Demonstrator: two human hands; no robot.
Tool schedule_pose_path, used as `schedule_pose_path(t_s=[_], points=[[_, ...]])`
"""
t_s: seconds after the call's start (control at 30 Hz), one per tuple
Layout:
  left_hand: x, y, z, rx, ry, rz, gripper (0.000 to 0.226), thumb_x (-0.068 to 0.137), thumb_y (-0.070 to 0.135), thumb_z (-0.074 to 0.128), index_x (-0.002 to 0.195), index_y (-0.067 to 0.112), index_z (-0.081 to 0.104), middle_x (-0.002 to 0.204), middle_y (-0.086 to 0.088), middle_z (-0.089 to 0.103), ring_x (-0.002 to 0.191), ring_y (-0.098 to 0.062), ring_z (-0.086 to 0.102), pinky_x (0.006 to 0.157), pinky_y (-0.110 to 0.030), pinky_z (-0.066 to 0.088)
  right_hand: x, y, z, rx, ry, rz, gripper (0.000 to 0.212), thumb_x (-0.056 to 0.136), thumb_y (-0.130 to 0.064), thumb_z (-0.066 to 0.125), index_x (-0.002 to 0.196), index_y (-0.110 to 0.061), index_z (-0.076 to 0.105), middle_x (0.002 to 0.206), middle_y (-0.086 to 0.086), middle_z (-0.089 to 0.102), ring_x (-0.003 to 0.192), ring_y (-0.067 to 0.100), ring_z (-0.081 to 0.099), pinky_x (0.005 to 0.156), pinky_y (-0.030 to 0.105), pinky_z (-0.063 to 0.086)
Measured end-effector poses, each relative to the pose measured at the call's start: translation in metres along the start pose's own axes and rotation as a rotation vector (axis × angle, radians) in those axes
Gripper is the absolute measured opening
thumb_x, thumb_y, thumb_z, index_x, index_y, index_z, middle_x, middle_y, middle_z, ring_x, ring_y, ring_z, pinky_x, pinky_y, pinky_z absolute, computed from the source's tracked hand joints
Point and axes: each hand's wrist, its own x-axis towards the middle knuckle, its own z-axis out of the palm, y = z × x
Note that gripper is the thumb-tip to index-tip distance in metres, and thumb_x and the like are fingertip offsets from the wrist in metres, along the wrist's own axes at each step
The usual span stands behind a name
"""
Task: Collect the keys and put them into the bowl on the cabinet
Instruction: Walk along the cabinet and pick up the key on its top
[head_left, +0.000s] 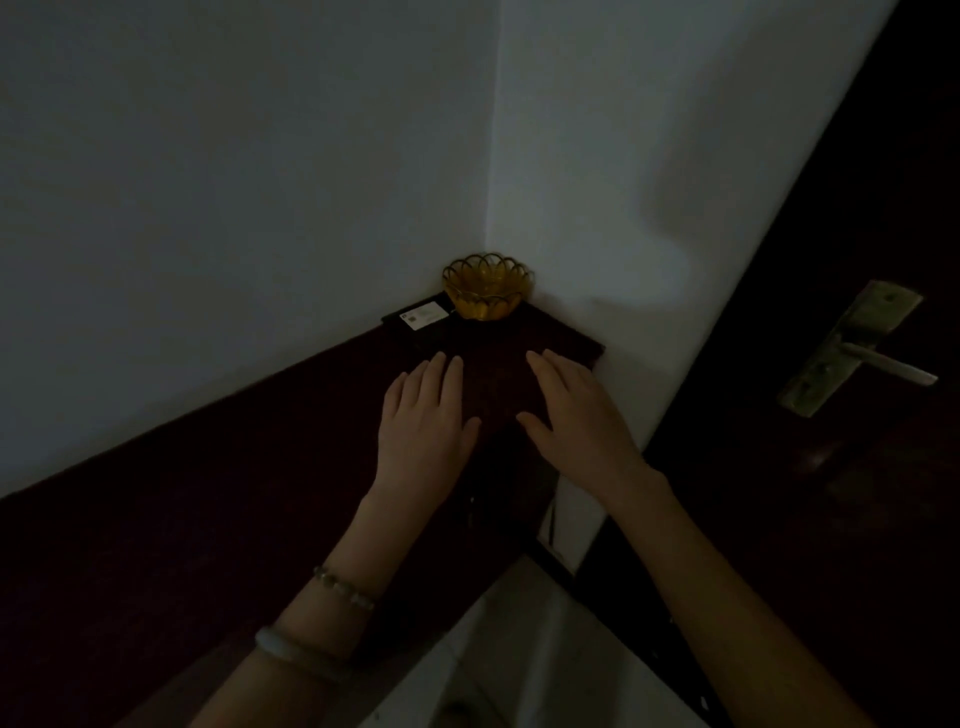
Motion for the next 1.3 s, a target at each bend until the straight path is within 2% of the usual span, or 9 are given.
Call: schedule_pose_path(t_s=[0.47, 0.7, 1.0, 1.2, 1.3], points=[[-0.196, 0.068, -0.086, 0.035, -0.057, 0.018, 0.066, 0.084, 0.03, 0.064, 0.137, 0.005, 0.034, 0.142, -0.019, 0.04, 0.129, -0.032, 0.038, 0.107, -0.045, 0.029, -0.212, -0.067, -0.051, 0.049, -0.026, 0.039, 0.064, 0.09, -0.026, 0.054, 0.141, -0.011, 0.019, 0.15, 0.016, 0.026, 0.136, 0.028, 0.023, 0.112, 0.037, 0.021], [-0.262, 0.076, -0.125, 0.045, -0.037, -0.027, 0.064, 0.084, 0.028, 0.065, 0.136, 0.004, 0.037, 0.141, -0.02, 0.042, 0.128, -0.033, 0.04, 0.107, -0.046, 0.031, -0.266, -0.105, -0.067, 0.078, -0.006, -0.013, 0.064, 0.088, -0.026, 0.056, 0.14, -0.012, 0.022, 0.148, 0.015, 0.029, 0.136, 0.027, 0.025, 0.111, 0.037, 0.023], [-0.337, 0.032, -0.175, 0.117, 0.003, -0.155, 0.064, 0.084, 0.029, 0.064, 0.136, 0.005, 0.036, 0.142, -0.018, 0.042, 0.13, -0.03, 0.039, 0.108, -0.044, 0.029, -0.292, -0.191, -0.049, 0.116, -0.048, -0.195, 0.061, 0.088, -0.028, 0.056, 0.139, -0.015, 0.026, 0.148, 0.012, 0.031, 0.137, 0.024, 0.025, 0.11, 0.037, 0.025], [-0.415, -0.023, -0.225, 0.161, 0.091, -0.318, 0.058, 0.082, 0.025, 0.066, 0.131, 0.003, 0.044, 0.135, -0.02, 0.05, 0.124, -0.032, 0.047, 0.105, -0.047, 0.035, -0.312, -0.291, -0.027, 0.138, -0.078, -0.369, 0.064, 0.086, -0.029, 0.058, 0.139, -0.017, 0.024, 0.147, 0.009, 0.033, 0.136, 0.021, 0.027, 0.107, 0.031, 0.024], [-0.46, -0.053, -0.253, 0.204, 0.107, -0.415, 0.06, 0.081, 0.026, 0.068, 0.13, 0.004, 0.045, 0.134, -0.019, 0.051, 0.123, -0.031, 0.047, 0.104, -0.046, 0.036, -0.328, -0.347, -0.013, 0.184, -0.126, -0.449, 0.067, 0.085, -0.029, 0.059, 0.14, -0.018, 0.022, 0.148, 0.009, 0.032, 0.137, 0.021, 0.027, 0.109, 0.034, 0.025]])
